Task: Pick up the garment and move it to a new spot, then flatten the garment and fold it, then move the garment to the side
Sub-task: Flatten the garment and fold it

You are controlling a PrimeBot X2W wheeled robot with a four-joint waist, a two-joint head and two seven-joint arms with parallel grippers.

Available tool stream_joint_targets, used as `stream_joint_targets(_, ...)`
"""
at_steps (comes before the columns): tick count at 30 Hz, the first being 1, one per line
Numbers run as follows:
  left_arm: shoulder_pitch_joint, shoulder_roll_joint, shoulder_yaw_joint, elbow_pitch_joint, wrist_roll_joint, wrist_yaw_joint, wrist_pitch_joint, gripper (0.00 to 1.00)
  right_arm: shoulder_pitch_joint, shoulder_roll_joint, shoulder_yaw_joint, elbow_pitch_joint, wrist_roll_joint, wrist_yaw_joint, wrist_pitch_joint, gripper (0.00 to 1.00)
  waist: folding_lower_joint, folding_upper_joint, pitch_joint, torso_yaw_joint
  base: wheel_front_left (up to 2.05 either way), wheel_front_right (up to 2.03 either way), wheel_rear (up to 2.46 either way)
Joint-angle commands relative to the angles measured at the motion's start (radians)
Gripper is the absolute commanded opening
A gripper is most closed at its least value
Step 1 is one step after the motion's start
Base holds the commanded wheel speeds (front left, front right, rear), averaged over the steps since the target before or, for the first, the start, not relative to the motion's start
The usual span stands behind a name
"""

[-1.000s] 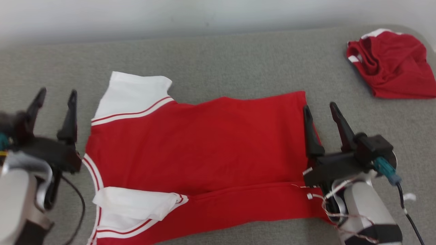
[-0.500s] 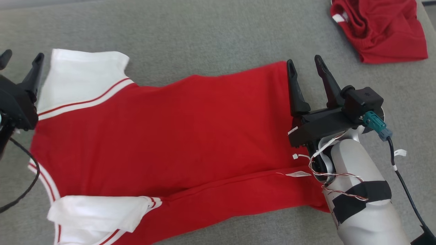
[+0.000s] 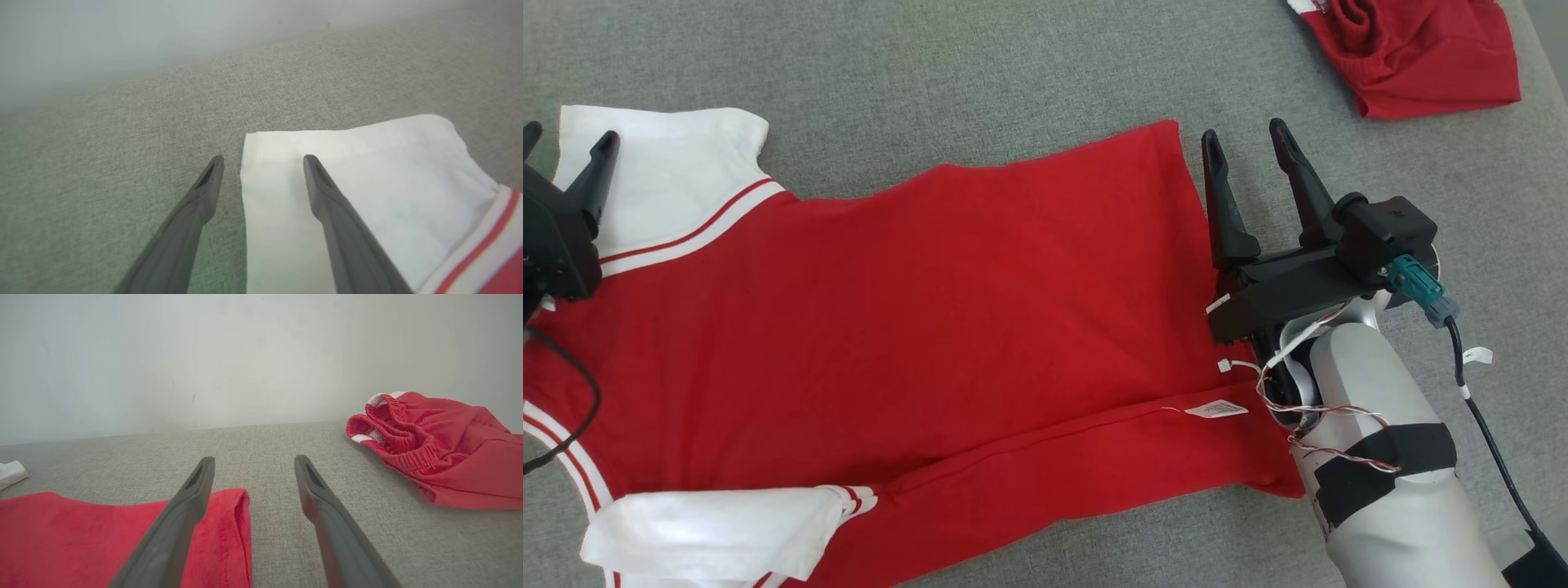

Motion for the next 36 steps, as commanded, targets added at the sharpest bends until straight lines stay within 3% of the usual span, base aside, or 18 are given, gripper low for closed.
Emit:
stream_joint_targets(1,-0.022,0.0,-0.016,0.009,-0.022,0.001,-0.008,1.0,-0.011,0.005,0.006,0.007,-0.007,0.002,0.0,1.0,-0.0001,-0.0002,0.003,-0.001,0.0,0.0,0.0)
stream_joint_targets(10,-0.069,-0.015,-0.073,0.08,-0.087,0.001,-0.011,1.0,-0.042,0.005,0.034,0.044,0.004,0.002,0.0,1.0,-0.0001,-0.0002,0.012,-0.008,0.0,0.0,0.0)
stream_joint_targets(11,-0.071,-0.017,-0.076,0.087,-0.098,0.001,-0.012,0.51,-0.046,0.005,0.038,0.048,0.005,0.002,0.0,1.0,-0.0001,-0.0002,0.012,-0.009,0.0,0.0,0.0)
stream_joint_targets(12,-0.073,-0.018,-0.075,0.098,-0.102,0.001,-0.024,0.43,-0.05,0.005,0.044,0.052,0.006,0.002,0.0,1.0,-0.0001,-0.0002,0.012,-0.011,0.0,0.0,0.0)
stream_joint_targets(13,-0.073,-0.019,-0.078,0.106,-0.105,0.001,-0.03,0.09,-0.054,0.005,0.051,0.062,0.01,0.002,0.0,1.0,-0.0001,-0.0002,0.011,-0.012,0.0,0.0,0.0)
stream_joint_targets(14,-0.072,-0.022,-0.083,0.113,-0.11,0.001,-0.037,0.0,-0.057,0.002,0.058,0.076,0.015,0.002,0.0,1.0,-0.0001,-0.0002,0.01,-0.013,0.0,0.0,0.0)
stream_joint_targets(24,-0.069,-0.044,-0.148,0.086,-0.165,0.001,-0.127,0.0,-0.102,-0.049,0.099,0.17,0.071,0.002,0.088,1.0,-0.0001,-0.0002,-0.033,0.024,0.0,0.0,0.0)
stream_joint_targets(36,-0.087,-0.045,-0.227,0.037,-0.226,0.001,-0.197,0.0,-0.136,-0.095,0.131,0.202,0.135,0.002,0.233,1.0,-0.0001,-0.0002,-0.045,0.071,0.0,0.0,0.0)
